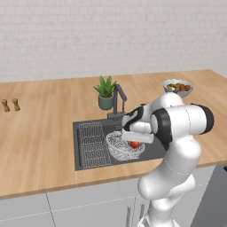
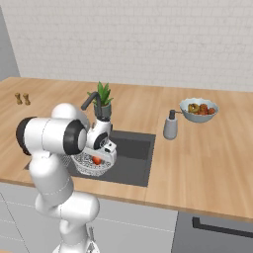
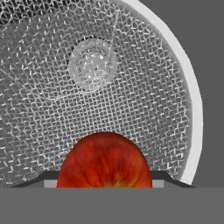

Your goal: Put the colander in the sink, put the apple in the colander, and turn on the sink faucet and pour water over the colander.

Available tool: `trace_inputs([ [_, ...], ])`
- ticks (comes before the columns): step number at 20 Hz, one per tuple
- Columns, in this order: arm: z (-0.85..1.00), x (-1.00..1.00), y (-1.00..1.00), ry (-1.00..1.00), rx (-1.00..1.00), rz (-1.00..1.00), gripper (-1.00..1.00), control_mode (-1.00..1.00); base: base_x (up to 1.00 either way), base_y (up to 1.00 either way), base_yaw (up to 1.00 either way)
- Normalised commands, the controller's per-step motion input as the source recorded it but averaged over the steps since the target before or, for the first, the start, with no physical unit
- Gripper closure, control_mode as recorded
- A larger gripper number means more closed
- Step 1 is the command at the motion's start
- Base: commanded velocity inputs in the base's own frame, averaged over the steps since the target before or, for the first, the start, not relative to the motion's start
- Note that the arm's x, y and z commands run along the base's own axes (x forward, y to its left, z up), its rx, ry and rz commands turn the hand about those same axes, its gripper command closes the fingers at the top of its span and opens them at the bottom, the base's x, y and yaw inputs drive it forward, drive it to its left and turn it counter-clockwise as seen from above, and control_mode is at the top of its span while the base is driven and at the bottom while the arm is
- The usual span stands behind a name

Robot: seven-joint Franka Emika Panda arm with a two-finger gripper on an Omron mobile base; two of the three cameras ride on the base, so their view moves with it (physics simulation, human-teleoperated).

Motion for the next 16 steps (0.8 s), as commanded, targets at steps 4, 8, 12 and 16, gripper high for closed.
trace_inputs([
  [4,-0.18,0.0,0.03,0.0,0.0,0.03,1.0,-1.0,0.0,0.0,0.0],
  [8,-0.06,0.0,0.1,0.0,0.0,0.02,1.0,-1.0,0.0,0.0,0.0],
  [12,-0.02,0.0,0.19,0.0,0.0,0.0,1.0,-1.0,0.0,0.0,0.0],
  [16,-0.03,0.0,0.2,0.0,0.0,0.0,1.0,-1.0,0.0,0.0,0.0],
])
